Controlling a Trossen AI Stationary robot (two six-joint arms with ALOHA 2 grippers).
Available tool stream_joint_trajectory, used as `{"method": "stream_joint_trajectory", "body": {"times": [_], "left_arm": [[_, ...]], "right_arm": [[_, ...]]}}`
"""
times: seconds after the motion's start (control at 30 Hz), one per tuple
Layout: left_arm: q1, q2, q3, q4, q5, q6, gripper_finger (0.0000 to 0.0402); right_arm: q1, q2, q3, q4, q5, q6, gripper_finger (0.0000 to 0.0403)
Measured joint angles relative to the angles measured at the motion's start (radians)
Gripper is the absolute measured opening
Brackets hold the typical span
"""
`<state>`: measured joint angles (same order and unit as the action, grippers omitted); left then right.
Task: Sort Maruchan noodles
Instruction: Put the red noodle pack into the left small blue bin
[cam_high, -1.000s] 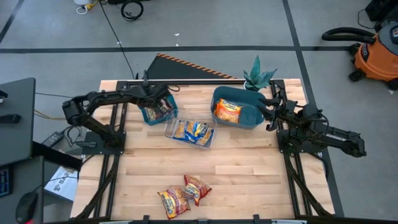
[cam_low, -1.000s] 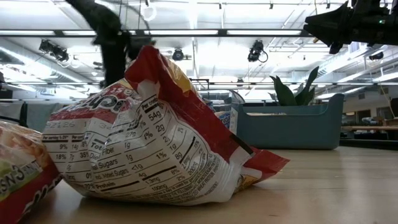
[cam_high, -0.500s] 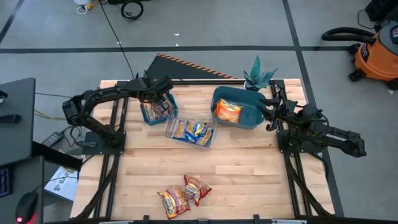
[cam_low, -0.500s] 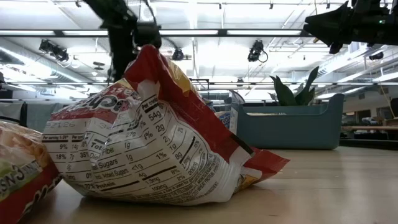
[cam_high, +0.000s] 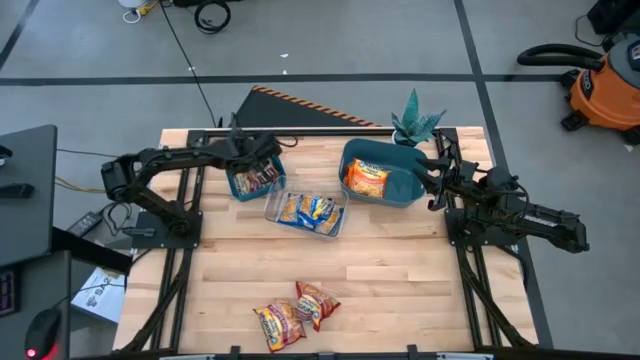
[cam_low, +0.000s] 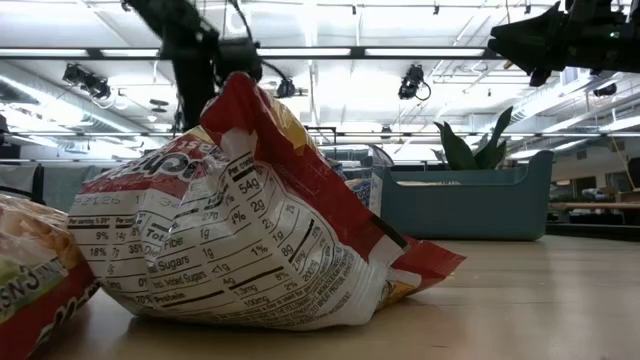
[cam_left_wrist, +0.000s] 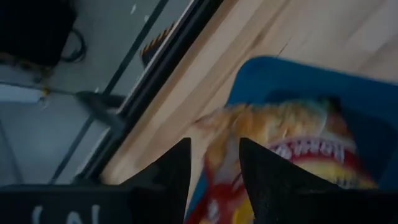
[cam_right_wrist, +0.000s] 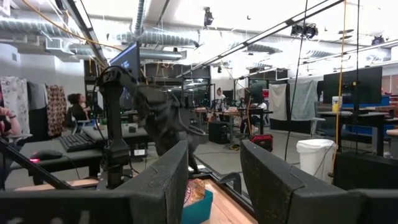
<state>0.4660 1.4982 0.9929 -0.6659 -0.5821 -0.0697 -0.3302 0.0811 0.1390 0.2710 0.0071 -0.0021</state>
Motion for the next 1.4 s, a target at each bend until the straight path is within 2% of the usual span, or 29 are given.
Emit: {"method": "stream_joint_trajectory", "body": {"times": [0.13,0.27,0.4,0.63,0.7,0.77,0.83,0.9,0.97,1.03,1.17,1.3,1.4], "left_arm": [[0.044,0.0,-0.136,0.261,0.076,0.036,0.0142],[0.084,0.001,-0.177,0.289,0.104,0.038,0.0142],[0.097,0.001,-0.126,0.166,0.105,0.048,0.0142],[0.027,-0.008,0.093,-0.094,0.13,0.085,0.0142],[-0.006,-0.009,0.16,-0.192,0.223,0.098,0.0142],[-0.045,-0.009,0.21,-0.29,0.396,0.059,0.0142],[-0.097,-0.01,0.228,-0.33,0.571,-0.042,0.0142],[-0.167,-0.01,0.221,-0.344,0.691,-0.161,0.0142],[-0.264,-0.01,0.202,-0.346,0.757,-0.249,0.0142],[-0.38,-0.01,0.176,-0.334,0.783,-0.325,0.0142],[-0.626,-0.008,0.132,-0.264,0.748,-0.487,0.0142],[-0.833,-0.007,0.13,-0.228,0.619,-0.751,0.0142],[-0.968,-0.006,0.13,-0.2,0.484,-0.989,0.0142]], "right_arm": [[0.0,0.0,0.0,0.0,0.0,0.012,0.0153],[0.0,0.0,0.0,0.002,0.0,0.015,0.0153],[0.0,0.0,0.0,0.001,0.0,0.002,0.0153],[0.0,0.0,0.0,0.002,0.001,-0.001,0.0153],[0.0,0.0,0.0,0.005,0.001,-0.001,0.0153],[0.0,0.0,0.0,0.005,0.004,-0.001,0.0153],[0.0,0.0,0.0,0.005,0.016,-0.012,0.0153],[0.0,0.0,0.0,0.005,0.026,-0.028,0.0153],[0.0,0.0,0.0,0.005,0.026,-0.031,0.0153],[0.0,0.0,0.0,0.005,0.026,-0.026,0.0153],[0.0,0.0,0.0,0.005,0.026,-0.026,0.0153],[0.0,0.0,0.0,0.005,0.026,-0.025,0.0153],[0.0,0.0,0.0,0.005,0.026,-0.023,0.0153]]}}
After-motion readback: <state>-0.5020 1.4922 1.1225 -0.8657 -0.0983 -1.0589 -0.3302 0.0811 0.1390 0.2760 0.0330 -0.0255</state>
